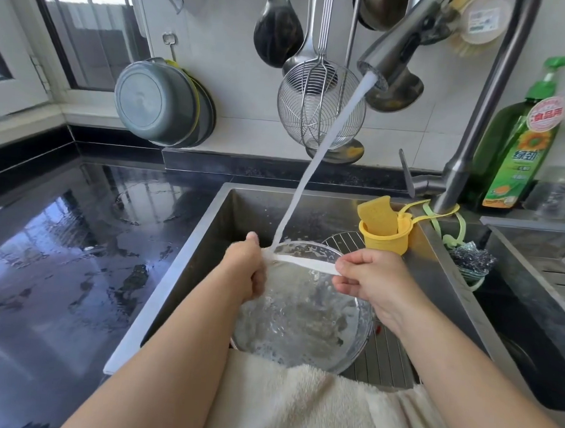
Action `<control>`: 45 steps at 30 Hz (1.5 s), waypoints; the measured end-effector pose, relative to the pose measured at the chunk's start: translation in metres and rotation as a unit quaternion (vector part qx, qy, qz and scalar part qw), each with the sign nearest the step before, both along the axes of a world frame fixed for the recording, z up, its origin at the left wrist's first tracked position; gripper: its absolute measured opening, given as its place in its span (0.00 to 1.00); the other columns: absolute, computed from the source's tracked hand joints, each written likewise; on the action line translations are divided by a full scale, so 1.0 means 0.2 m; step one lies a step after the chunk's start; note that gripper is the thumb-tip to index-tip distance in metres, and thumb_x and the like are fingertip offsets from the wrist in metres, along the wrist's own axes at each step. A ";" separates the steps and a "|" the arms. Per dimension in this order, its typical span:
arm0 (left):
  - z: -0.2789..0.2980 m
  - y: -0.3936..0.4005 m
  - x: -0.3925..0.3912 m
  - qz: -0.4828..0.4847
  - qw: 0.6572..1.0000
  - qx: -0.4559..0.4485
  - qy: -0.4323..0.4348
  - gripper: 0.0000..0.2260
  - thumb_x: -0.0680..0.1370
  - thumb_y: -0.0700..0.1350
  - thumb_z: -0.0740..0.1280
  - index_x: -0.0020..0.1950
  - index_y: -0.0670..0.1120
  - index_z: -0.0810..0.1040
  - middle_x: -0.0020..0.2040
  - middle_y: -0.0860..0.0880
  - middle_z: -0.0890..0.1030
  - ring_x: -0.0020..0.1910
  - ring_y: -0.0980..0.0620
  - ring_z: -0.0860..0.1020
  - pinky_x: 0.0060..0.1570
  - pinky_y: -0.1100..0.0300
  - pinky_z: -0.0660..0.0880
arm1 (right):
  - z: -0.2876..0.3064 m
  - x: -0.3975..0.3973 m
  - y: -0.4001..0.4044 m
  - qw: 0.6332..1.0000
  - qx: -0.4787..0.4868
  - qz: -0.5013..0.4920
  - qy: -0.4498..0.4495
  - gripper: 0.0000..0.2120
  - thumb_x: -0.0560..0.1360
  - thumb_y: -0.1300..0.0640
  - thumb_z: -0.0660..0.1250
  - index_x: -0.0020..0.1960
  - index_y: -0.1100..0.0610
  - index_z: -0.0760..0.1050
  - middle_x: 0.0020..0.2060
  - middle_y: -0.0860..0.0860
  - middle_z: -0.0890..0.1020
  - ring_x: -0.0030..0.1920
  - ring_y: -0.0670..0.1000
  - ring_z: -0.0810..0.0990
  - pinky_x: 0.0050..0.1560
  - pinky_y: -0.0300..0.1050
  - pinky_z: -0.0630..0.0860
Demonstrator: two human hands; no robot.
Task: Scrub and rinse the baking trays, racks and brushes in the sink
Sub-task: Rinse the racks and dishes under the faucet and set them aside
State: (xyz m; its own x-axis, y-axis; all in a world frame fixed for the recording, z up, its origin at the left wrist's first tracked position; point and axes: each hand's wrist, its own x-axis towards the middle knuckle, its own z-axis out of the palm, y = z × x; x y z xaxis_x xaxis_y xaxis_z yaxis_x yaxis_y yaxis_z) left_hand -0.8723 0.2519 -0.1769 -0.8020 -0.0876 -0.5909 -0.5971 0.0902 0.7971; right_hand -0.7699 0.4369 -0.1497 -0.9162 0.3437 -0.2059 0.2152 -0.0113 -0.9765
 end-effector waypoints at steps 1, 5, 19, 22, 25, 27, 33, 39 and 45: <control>-0.01 0.00 0.00 -0.028 1.000 -0.004 0.009 0.22 0.83 0.63 0.61 0.49 0.44 0.80 0.29 0.48 0.72 0.25 0.52 0.69 0.29 0.62 0.68 | 0.00 0.00 0.00 1.000 -0.005 -0.003 0.001 0.01 0.77 0.70 0.71 0.47 0.67 0.80 0.34 0.59 0.84 0.31 0.51 0.84 0.37 0.42 0.84; -0.01 0.07 0.01 -0.090 0.991 -0.082 0.063 0.22 0.82 0.52 0.70 0.69 0.39 0.75 0.43 0.45 0.77 0.37 0.50 0.77 0.35 0.56 0.75 | 0.00 -0.01 -0.01 1.000 0.004 0.007 0.021 0.01 0.77 0.69 0.71 0.48 0.67 0.80 0.32 0.58 0.84 0.32 0.51 0.83 0.37 0.41 0.84; 0.02 0.10 0.07 -0.149 0.985 0.077 0.045 0.12 0.83 0.52 0.68 0.52 0.43 0.77 0.29 0.50 0.70 0.26 0.54 0.68 0.28 0.61 0.68 | 0.00 -0.01 0.19 0.998 0.031 -0.034 -0.045 0.03 0.78 0.70 0.69 0.52 0.68 0.79 0.38 0.60 0.82 0.33 0.51 0.79 0.34 0.40 0.80; -0.02 0.07 0.01 -0.074 0.996 -0.031 0.044 0.13 0.85 0.51 0.61 0.48 0.43 0.75 0.29 0.49 0.69 0.24 0.53 0.67 0.23 0.63 0.65 | 0.02 0.01 0.09 0.996 0.046 0.057 -0.060 0.04 0.77 0.70 0.70 0.51 0.68 0.80 0.35 0.60 0.82 0.32 0.51 0.79 0.34 0.40 0.80; -0.07 0.06 -0.04 -0.052 0.997 -0.026 0.051 0.19 0.86 0.56 0.56 0.40 0.46 0.68 0.32 0.48 0.68 0.26 0.51 0.66 0.17 0.65 0.63 | 0.02 0.03 0.03 0.991 0.071 0.089 -0.069 0.04 0.76 0.71 0.70 0.51 0.67 0.80 0.34 0.60 0.82 0.31 0.50 0.79 0.32 0.39 0.80; -0.06 0.08 -0.02 -0.081 0.995 -0.035 0.043 0.21 0.85 0.60 0.57 0.42 0.45 0.71 0.31 0.48 0.70 0.24 0.52 0.66 0.21 0.63 0.65 | 0.02 0.02 0.05 0.991 0.080 0.068 -0.077 0.04 0.77 0.71 0.70 0.51 0.67 0.80 0.34 0.60 0.82 0.31 0.50 0.79 0.31 0.39 0.80; -0.05 0.13 0.04 -0.184 0.976 -0.065 0.099 0.21 0.82 0.59 0.67 0.59 0.41 0.77 0.33 0.47 0.71 0.27 0.52 0.68 0.27 0.60 0.69 | 0.01 0.02 0.12 0.994 0.065 0.026 -0.079 0.05 0.77 0.71 0.69 0.52 0.70 0.80 0.35 0.61 0.81 0.30 0.50 0.79 0.30 0.38 0.78; -0.02 0.04 0.01 -0.074 0.994 -0.067 0.053 0.17 0.87 0.52 0.55 0.42 0.46 0.71 0.33 0.48 0.69 0.27 0.52 0.66 0.27 0.58 0.64 | 0.00 0.00 0.03 0.993 0.036 0.081 -0.073 0.03 0.77 0.71 0.70 0.51 0.69 0.79 0.33 0.60 0.81 0.28 0.49 0.79 0.32 0.39 0.80; 0.05 0.01 0.06 -0.076 0.995 0.072 0.001 0.22 0.86 0.59 0.59 0.52 0.42 0.80 0.28 0.48 0.74 0.24 0.52 0.70 0.28 0.60 0.68 | 0.00 0.01 0.14 0.990 0.036 0.066 -0.117 0.05 0.77 0.71 0.69 0.53 0.70 0.79 0.39 0.63 0.82 0.31 0.51 0.80 0.29 0.39 0.78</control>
State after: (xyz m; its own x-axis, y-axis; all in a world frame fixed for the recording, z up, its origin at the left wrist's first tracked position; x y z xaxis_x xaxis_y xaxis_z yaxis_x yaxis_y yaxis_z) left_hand -0.8602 0.2545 -0.1665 -0.8005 0.1192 -0.5873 -0.5841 0.0640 0.8092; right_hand -0.7675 0.4654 -0.1500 -0.8843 0.2466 -0.3965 0.4301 0.1000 -0.8972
